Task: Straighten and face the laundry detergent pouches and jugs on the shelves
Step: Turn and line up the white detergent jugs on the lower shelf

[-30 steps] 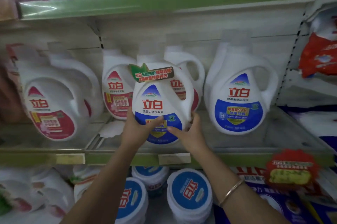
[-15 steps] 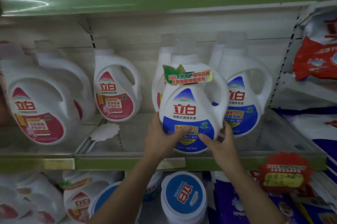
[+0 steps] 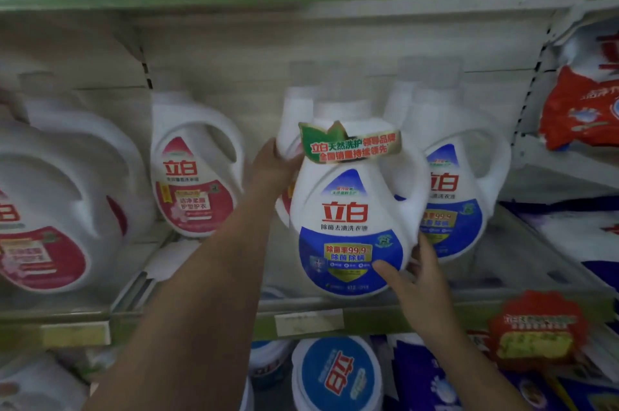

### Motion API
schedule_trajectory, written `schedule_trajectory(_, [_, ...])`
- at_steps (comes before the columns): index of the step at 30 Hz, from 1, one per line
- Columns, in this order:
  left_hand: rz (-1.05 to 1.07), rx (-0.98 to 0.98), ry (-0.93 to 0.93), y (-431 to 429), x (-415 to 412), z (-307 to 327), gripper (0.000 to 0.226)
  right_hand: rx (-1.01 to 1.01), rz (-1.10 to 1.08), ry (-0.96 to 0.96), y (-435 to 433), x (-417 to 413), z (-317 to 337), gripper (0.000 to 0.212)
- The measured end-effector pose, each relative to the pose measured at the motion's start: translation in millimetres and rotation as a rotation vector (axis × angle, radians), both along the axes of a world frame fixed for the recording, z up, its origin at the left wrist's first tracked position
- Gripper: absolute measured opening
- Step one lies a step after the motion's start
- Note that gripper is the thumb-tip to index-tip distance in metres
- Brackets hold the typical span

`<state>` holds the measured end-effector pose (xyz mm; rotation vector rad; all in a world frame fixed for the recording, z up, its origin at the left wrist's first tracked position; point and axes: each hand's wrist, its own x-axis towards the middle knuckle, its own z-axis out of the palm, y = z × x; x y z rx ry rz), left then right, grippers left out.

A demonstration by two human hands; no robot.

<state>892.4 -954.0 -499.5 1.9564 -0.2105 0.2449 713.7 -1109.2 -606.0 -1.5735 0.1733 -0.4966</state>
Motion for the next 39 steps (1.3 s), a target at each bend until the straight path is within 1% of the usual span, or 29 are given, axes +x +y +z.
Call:
schedule_trajectory(4, [-0.029, -0.009, -0.016, -0.8, 5.6, -2.1, 0.058, -0.048, -0.057, -0.021, 3.1, -0.8, -7.7, 0.071])
schedule_trajectory(7, [-0.054, 0.053, -0.065, -2.1, 11.9, 13.2, 0.056, -0.052, -0.114, -0.049, 12.9, -5.3, -8.7, 0.066])
schedule_trajectory(9, [-0.061, 0.076, -0.078, -6.9, 14.2, 24.1, 0.05, -0.103, -0.208, -0.046, 31.9, -13.8, -14.0, 0.071])
schedule_trajectory(10, [-0.07, 0.079, -0.082, -8.8, 16.8, 26.1, 0.052, -0.145, -0.245, -0.05, 46.5, -19.6, -16.9, 0.072])
schedule_trajectory(11, [-0.068, 0.075, -0.081, -9.8, 17.3, 28.5, 0.059, -0.21, -0.245, -0.076, 64.7, -27.0, -15.1, 0.068])
schedule_trajectory(12, [-0.07, 0.068, -0.08, -9.6, 18.7, 29.1, 0.066, -0.316, -0.213, -0.096, 81.8, -30.2, -15.6, 0.059])
schedule_trajectory(13, [-0.067, 0.067, -0.064, -9.2, 18.8, 29.8, 0.064, -0.424, -0.174, -0.116, 97.0, -32.6, -13.3, 0.049])
schedule_trajectory(15, [-0.047, 0.07, -0.054, -6.1, 14.5, 31.3, 0.048, -0.645, -0.126, -0.202, 119.5, -27.8, -18.2, 0.046])
schedule_trajectory(16, [-0.034, 0.071, -0.071, -5.0, 15.1, 31.0, 0.045, -0.694, -0.05, -0.173, 126.7, -23.1, -16.3, 0.043])
schedule_trajectory(18, [-0.042, 0.049, -0.085, -3.7, 11.7, 29.9, 0.048, -0.633, 0.185, 0.036, 136.6, -13.1, -5.3, 0.051])
schedule_trajectory(19, [-0.052, 0.035, -0.078, -3.6, 7.0, 29.3, 0.052, -0.593, 0.248, 0.098, 139.8, -7.0, -1.2, 0.055])
schedule_trajectory(21, [-0.063, 0.005, -0.07, -3.2, 2.9, 27.3, 0.059, -0.552, 0.282, 0.151, 143.2, 6.9, 6.4, 0.06])
schedule_trajectory(22, [-0.072, 0.004, -0.085, -2.1, 1.4, 26.7, 0.06, -0.497, 0.293, 0.182, 143.3, 13.8, 11.1, 0.062])
schedule_trajectory(24, [-0.095, 0.014, -0.115, 3.6, -6.9, 30.3, 0.054, -0.381, 0.309, 0.232, 140.7, 25.9, 19.7, 0.059])
schedule_trajectory(25, [-0.105, 0.009, -0.117, 7.6, -10.1, 32.3, 0.048, -0.338, 0.315, 0.238, 139.2, 30.3, 23.7, 0.058])
schedule_trajectory(27, [-0.129, 0.025, -0.116, 17.5, -17.2, 35.1, 0.032, -0.308, 0.301, 0.269, 139.3, 36.3, 31.1, 0.062])
schedule_trajectory(29, [-0.144, 0.06, -0.114, 31.6, -22.9, 35.6, 0.03, -0.278, 0.271, 0.277, 140.1, 43.5, 31.9, 0.057])
schedule_trajectory(31, [-0.133, 0.051, -0.077, 49.4, -26.9, 36.1, 0.032, -0.214, 0.278, 0.294, 144.2, 51.2, 30.6, 0.04])
schedule_trajectory(32, [-0.123, 0.045, -0.063, 59.9, -29.7, 36.4, 0.033, -0.205, 0.283, 0.3, 146.9, 53.9, 29.2, 0.036])
schedule_trajectory(33, [-0.114, 0.059, -0.054, 70.4, -32.0, 36.4, 0.034, -0.227, 0.286, 0.31, 149.0, 56.2, 29.0, 0.039])
schedule_trajectory(35, [-0.087, 0.092, -0.054, 91.8, -37.0, 36.7, 0.039, -0.298, 0.266, 0.32, 152.6, 58.6, 29.4, 0.051])
schedule_trajectory(37, [-0.066, 0.087, -0.044, 114.1, -43.9, 39.4, 0.045, -0.312, 0.244, 0.336, 156.5, 60.2, 29.4, 0.068])
schedule_trajectory(39, [-0.066, 0.105, -0.02, 136.2, -49.1, 43.0, 0.043, -0.378, 0.212, 0.354, 160.2, 62.7, 30.1, 0.089])
